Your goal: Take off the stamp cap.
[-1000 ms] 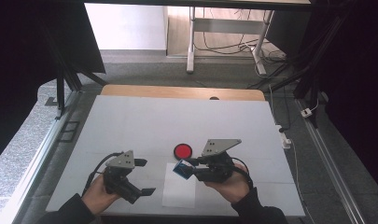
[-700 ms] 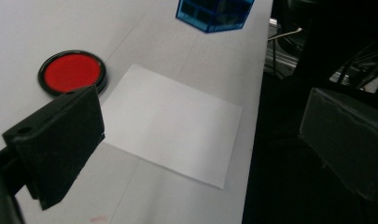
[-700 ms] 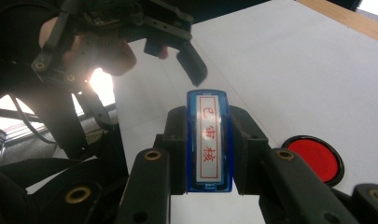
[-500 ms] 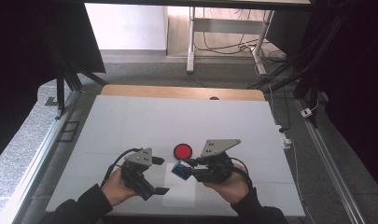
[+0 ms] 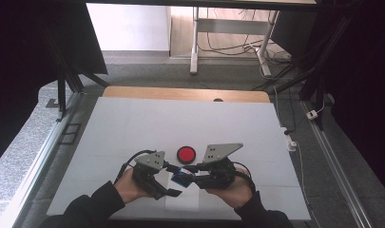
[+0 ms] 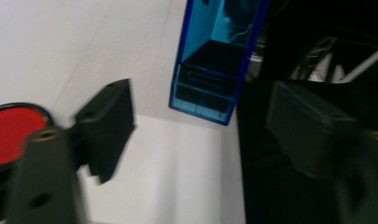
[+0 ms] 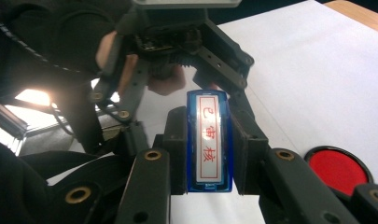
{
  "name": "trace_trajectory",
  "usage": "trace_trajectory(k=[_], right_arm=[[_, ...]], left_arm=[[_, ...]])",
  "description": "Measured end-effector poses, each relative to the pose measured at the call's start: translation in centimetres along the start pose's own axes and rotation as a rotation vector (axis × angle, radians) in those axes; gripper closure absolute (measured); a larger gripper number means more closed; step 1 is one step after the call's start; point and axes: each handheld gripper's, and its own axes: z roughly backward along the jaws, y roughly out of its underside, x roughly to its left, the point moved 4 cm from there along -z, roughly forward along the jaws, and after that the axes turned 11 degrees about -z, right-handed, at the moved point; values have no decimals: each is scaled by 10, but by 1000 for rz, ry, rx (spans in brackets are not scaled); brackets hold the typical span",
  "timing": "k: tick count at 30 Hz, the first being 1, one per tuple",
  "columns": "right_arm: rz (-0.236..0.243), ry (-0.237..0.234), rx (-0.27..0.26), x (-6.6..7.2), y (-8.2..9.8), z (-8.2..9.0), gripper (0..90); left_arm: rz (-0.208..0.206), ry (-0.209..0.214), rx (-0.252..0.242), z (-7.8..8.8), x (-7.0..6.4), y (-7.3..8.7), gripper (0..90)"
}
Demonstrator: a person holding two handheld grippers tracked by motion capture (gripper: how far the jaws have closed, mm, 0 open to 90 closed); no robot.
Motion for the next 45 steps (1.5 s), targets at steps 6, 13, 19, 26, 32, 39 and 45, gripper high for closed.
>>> trace_trajectory(k=[6,13,19,26,32,39,45], right_arm=[[14,-28,7,3,0,-1,714],[28,-43,17,5,0,-1,714],[27,-65,19,5,1,-1,714],[28,-99,29,7,1,-1,715],[-7,-147,22,5,1,-1,715],[-38,-193,16,2,2,-1,715],[9,-134,19,5,1,-1,716]], left_arm=[[-7,60,-51,3,0,2,446],[-33,92,-64,3,-3,4,558],[-44,117,-84,5,-4,4,650],[-43,166,-107,6,-5,5,684],[-86,156,-114,7,-8,5,689],[-130,147,-99,8,-11,4,691],[-107,129,-38,6,-8,8,690]])
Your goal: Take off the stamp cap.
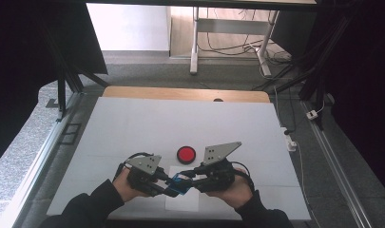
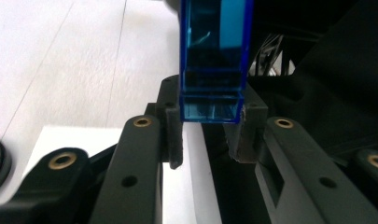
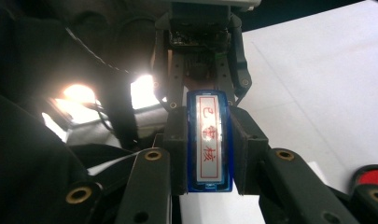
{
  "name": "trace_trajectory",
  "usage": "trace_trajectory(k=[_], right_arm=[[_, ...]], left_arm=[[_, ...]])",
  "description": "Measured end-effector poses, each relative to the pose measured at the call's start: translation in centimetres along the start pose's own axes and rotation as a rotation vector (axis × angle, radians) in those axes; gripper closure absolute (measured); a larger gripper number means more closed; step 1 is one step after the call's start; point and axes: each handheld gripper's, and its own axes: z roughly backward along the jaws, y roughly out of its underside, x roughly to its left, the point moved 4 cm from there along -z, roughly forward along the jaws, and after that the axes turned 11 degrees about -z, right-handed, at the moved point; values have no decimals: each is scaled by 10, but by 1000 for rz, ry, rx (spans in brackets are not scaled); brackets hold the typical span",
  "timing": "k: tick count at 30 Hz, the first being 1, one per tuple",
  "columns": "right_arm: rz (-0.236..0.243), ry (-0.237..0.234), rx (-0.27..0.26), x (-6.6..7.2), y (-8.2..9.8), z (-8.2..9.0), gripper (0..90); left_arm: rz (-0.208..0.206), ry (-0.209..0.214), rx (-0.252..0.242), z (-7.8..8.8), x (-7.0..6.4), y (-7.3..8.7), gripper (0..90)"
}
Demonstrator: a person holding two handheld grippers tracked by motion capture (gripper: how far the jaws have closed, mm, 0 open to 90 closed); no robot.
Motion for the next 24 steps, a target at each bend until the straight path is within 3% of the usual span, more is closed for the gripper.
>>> trace_trajectory(k=[5,9,11,24], right_arm=[[-17,20,-35,-5,-1,8,716],[-4,39,-40,-4,-1,8,715],[10,63,-37,-4,-1,9,714],[4,102,-54,-7,-1,11,715]], left_arm=[[2,-8,17,-2,-1,2,689],[45,-26,25,-1,-1,1,687],[67,-48,31,0,-1,2,687],[162,-198,29,18,-4,4,686]])
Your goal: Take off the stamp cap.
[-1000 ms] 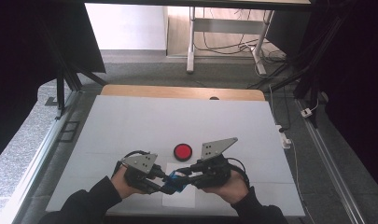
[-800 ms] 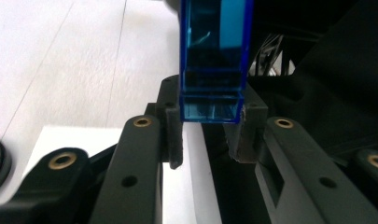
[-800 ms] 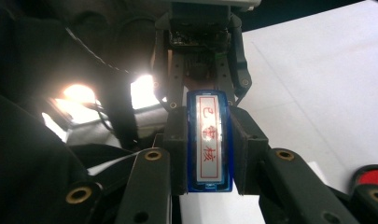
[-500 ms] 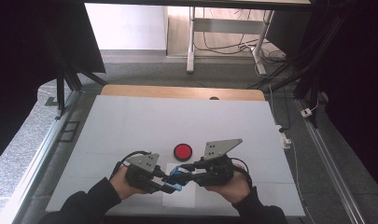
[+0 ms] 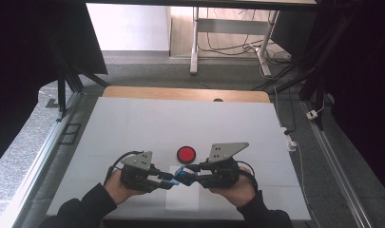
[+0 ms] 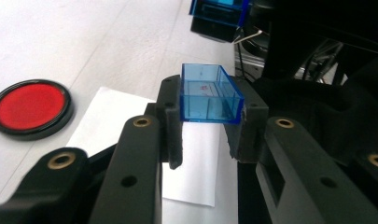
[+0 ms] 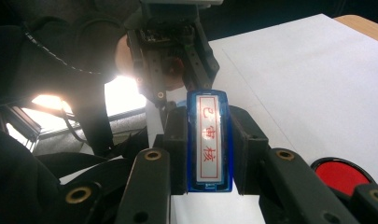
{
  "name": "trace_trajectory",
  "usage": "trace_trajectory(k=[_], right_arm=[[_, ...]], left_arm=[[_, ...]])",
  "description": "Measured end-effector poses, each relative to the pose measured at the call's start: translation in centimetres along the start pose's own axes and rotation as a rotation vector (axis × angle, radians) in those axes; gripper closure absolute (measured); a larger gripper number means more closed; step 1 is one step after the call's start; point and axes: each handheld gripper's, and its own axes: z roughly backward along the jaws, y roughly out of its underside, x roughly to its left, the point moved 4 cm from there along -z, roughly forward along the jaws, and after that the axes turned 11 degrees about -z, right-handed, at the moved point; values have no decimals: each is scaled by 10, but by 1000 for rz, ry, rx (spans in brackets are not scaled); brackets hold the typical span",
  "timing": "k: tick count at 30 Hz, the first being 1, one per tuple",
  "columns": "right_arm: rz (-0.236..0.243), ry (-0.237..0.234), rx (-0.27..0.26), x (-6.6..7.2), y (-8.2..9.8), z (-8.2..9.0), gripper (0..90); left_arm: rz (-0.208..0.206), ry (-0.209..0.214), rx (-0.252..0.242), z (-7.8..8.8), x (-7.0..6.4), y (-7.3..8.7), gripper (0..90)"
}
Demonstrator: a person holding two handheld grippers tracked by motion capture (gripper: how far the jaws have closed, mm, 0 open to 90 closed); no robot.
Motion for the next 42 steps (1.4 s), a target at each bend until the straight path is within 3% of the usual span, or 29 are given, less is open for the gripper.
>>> trace_trajectory(k=[9,12,26,42], right_arm=[[-6,24,-7,-1,0,1,714],[-3,33,-12,-2,0,2,714],[19,89,-10,-3,1,0,714],[-23,161,-23,-12,3,1,714]], left_arm=[[33,-61,41,11,-5,3,686],[61,-82,50,16,-7,5,686],[155,-260,86,53,-25,29,684],[340,-411,61,96,-48,69,683]])
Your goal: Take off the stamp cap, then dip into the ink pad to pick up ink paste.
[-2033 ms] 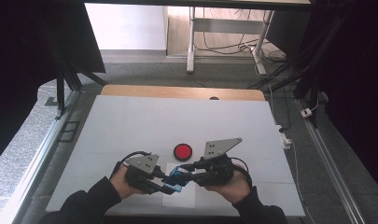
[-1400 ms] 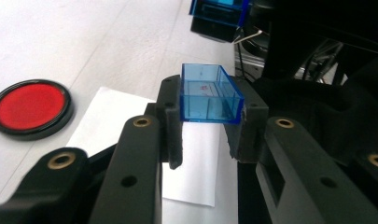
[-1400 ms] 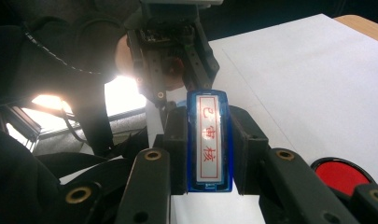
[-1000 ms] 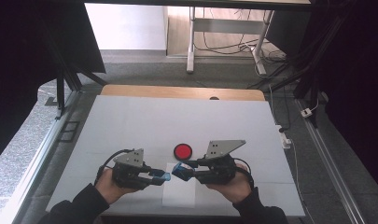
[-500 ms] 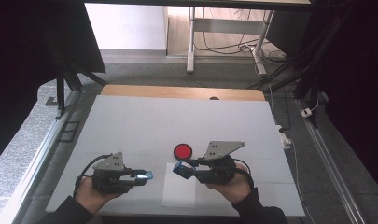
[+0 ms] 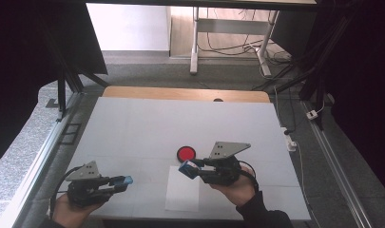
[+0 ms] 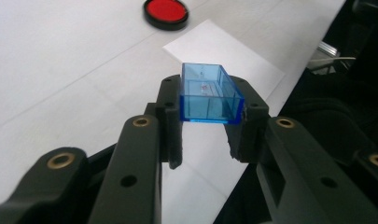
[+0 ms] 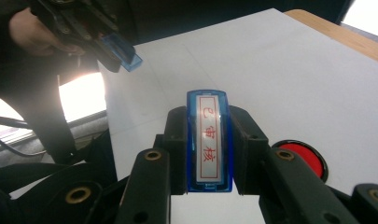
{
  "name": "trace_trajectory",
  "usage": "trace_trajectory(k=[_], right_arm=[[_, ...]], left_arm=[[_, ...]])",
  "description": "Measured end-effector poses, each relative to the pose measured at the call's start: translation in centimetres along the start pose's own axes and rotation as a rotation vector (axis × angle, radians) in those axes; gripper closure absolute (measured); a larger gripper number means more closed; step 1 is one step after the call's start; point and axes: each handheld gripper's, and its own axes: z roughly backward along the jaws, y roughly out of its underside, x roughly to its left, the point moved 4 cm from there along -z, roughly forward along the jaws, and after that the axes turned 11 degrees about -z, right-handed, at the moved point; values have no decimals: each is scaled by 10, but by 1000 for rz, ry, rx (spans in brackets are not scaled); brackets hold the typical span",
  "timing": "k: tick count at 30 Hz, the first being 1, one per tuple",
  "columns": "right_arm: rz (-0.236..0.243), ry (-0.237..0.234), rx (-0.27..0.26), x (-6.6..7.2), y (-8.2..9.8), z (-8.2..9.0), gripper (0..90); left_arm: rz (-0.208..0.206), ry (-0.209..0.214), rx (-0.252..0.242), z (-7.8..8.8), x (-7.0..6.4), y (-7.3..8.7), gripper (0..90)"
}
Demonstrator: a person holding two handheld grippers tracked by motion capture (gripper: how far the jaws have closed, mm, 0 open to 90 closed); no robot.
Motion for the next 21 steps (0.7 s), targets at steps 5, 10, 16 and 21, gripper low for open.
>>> trace_trajectory(k=[5,10,16,21], right_arm=[[-10,23,-9,-3,0,2,714],[-27,48,-13,-7,1,3,714],[-51,60,-5,-13,5,0,714],[-59,74,-4,-15,6,0,714]], left_arm=[[28,-32,-2,9,1,13,683],[61,-54,-14,18,3,22,682],[72,-68,-5,20,5,28,682],[83,-83,7,20,6,29,681]])
